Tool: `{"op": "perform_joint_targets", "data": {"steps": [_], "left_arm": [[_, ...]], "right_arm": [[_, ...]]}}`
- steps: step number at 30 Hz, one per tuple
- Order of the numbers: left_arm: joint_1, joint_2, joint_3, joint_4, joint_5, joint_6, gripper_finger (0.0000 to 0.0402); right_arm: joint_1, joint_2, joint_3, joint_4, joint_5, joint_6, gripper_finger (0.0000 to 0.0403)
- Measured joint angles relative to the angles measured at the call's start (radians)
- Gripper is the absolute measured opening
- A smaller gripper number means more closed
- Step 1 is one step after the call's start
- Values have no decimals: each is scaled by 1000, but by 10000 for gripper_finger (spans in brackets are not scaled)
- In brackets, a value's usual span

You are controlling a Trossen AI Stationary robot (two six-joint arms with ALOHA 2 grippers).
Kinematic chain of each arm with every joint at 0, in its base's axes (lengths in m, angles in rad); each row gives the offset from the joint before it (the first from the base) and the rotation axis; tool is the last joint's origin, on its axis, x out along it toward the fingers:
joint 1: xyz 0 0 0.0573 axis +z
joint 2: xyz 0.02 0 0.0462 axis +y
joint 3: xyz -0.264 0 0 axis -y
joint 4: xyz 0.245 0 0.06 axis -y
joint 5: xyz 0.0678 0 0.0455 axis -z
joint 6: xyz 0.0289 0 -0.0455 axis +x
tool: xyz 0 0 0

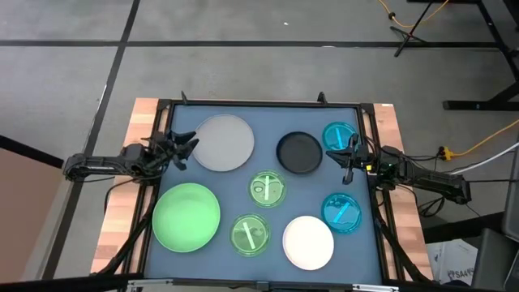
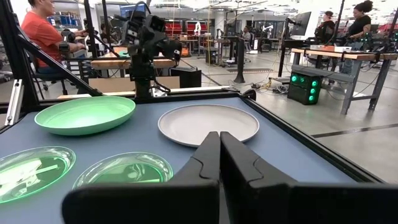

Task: Stack plastic plates
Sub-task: Stack the green plate on top of the gray plate

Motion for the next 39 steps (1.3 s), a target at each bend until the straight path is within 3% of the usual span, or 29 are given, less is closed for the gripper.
{"op": "perform_joint_targets", "data": {"steps": [11,21,27,39], "left_arm": [[0,41,27,62,41,0,191],[-1,292,189,33,100,9,190],[-1,473,349,-126,121,7,190],[-1,793,710,-631,310,0,190]], "right_arm": [[0,0,0,0,0,0,1],[0,0,0,0,0,0,1],[0,0,0,0,0,0,1],[0,0,0,-1,0,0,1]]}}
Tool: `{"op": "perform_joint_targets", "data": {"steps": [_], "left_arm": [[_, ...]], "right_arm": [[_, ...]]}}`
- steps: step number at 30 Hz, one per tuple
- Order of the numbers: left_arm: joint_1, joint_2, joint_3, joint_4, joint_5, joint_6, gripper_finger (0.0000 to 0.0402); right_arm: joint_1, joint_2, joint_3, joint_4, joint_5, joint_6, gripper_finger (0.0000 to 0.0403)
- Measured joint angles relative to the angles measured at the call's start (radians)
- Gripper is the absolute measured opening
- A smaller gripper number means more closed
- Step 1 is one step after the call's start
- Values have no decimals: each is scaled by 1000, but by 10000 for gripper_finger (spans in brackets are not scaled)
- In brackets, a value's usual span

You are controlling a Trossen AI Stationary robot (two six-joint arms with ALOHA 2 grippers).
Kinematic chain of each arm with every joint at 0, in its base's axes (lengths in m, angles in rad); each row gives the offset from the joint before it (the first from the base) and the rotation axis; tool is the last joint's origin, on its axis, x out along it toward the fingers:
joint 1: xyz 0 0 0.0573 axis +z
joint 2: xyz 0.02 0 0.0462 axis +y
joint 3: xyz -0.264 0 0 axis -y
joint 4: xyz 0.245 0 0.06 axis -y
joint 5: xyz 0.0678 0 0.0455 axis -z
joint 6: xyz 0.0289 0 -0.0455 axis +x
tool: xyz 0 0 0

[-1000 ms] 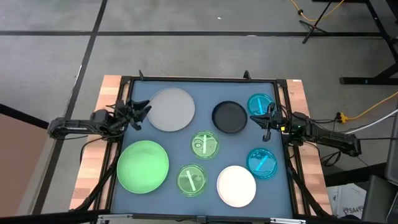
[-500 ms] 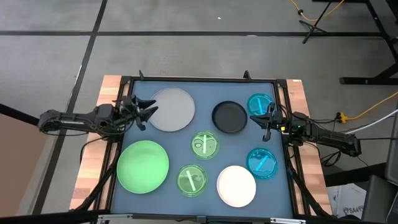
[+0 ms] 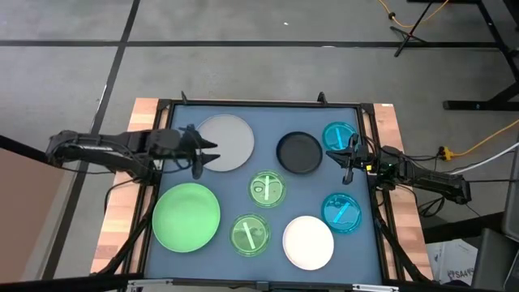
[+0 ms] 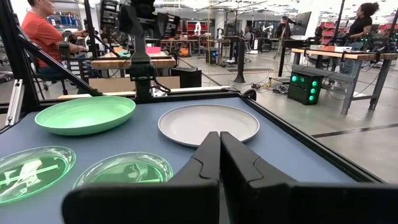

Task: Stack plastic plates
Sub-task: Stack the green plate on top of the gray plate

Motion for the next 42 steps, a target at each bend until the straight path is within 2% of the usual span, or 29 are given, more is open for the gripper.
{"op": "perform_joint_targets", "data": {"steps": [6,12,16,25,34,42], "left_arm": [[0,102,101,-158,97,0,190],[0,156,110,-272,215,-3,190],[0,189,110,-407,253,-36,190],[-52,256,110,-646,254,-94,190],[-134,339,110,-658,243,-99,190],[-140,438,110,-657,183,-96,190]], "right_arm": [[0,0,0,0,0,0,1],[0,0,0,0,0,0,1],[0,0,0,0,0,0,1],[0,0,0,-3,0,0,1],[0,0,0,-5,0,0,1],[0,0,0,-5,0,0,1]]}}
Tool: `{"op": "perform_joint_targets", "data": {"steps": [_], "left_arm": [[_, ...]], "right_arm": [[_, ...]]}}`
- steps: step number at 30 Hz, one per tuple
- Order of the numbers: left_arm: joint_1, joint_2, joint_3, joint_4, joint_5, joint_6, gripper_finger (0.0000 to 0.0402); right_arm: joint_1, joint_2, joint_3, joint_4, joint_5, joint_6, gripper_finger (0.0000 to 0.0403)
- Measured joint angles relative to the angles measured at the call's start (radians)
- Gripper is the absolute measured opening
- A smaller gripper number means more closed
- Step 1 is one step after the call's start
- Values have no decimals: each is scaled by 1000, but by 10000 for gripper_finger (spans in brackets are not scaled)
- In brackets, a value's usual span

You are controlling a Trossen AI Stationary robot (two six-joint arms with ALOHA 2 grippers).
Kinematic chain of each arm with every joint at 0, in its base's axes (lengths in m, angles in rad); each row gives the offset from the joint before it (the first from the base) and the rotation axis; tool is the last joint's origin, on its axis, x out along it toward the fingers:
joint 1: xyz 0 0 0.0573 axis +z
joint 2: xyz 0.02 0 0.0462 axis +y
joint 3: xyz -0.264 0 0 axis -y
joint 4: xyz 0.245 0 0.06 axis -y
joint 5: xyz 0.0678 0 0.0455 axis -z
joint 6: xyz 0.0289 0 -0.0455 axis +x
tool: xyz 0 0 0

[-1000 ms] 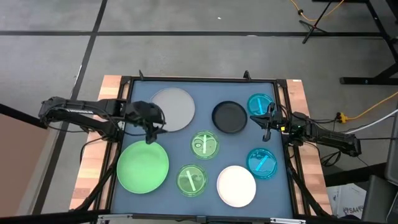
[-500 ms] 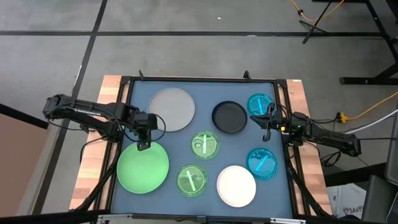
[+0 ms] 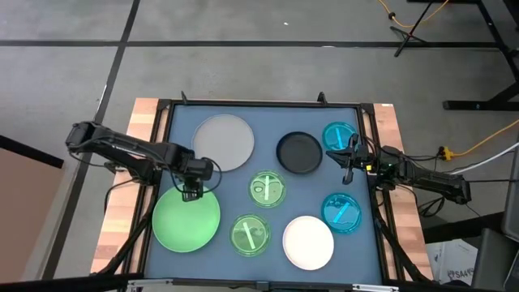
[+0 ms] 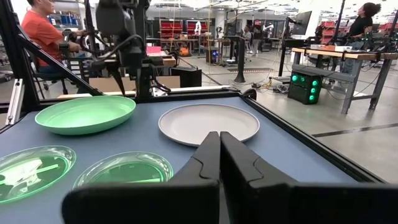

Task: Stack plastic plates
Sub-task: Stack the green plate on top of the gray plate

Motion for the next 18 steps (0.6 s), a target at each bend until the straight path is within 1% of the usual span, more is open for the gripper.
{"op": "perform_joint_targets", "data": {"steps": [8,14,18], "left_arm": [[0,98,0,1,6,3,190],[3,178,0,15,-28,27,190],[16,225,-1,18,-32,27,190]], "right_arm": [[0,0,0,0,0,0,1],[0,0,0,-1,0,0,1],[0,0,0,-1,0,0,1]]}}
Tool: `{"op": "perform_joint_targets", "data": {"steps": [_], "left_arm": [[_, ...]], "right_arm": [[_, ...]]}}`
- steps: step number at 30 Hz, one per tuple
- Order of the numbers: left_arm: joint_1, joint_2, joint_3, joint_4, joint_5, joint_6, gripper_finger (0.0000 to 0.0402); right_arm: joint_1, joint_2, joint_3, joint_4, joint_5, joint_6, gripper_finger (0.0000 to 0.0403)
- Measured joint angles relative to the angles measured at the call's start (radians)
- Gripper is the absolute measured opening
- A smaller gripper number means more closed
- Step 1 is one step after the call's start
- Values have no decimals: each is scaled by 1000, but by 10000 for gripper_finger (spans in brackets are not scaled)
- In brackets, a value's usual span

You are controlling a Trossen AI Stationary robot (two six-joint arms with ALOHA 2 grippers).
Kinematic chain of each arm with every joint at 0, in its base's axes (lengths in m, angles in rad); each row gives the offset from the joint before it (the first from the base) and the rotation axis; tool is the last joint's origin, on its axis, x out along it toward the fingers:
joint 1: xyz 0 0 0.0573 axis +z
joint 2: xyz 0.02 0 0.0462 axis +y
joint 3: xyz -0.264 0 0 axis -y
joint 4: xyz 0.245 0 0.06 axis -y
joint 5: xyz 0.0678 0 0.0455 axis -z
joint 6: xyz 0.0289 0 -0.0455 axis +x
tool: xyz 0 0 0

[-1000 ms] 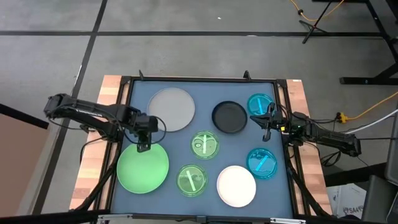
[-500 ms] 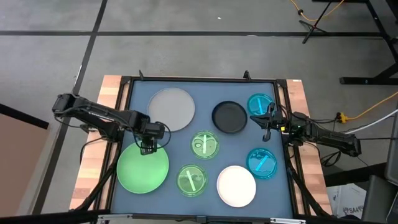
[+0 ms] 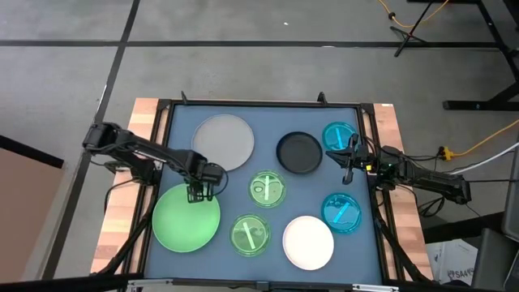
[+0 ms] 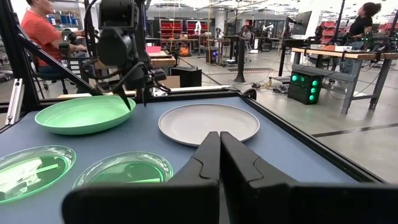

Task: Stack plastic plates
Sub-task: Stack the green plate on top of the gray plate

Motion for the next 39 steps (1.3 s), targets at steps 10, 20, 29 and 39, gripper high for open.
{"op": "perform_joint_targets", "data": {"steps": [10,20,29,39], "left_arm": [[33,84,0,54,54,79,190],[35,88,0,64,51,79,154],[35,88,0,61,50,81,87],[34,85,2,60,68,129,35]], "right_arm": [[0,0,0,0,0,0,1],[0,0,0,0,0,0,1],[0,0,0,0,0,0,1],[0,0,0,0,0,0,1]]}}
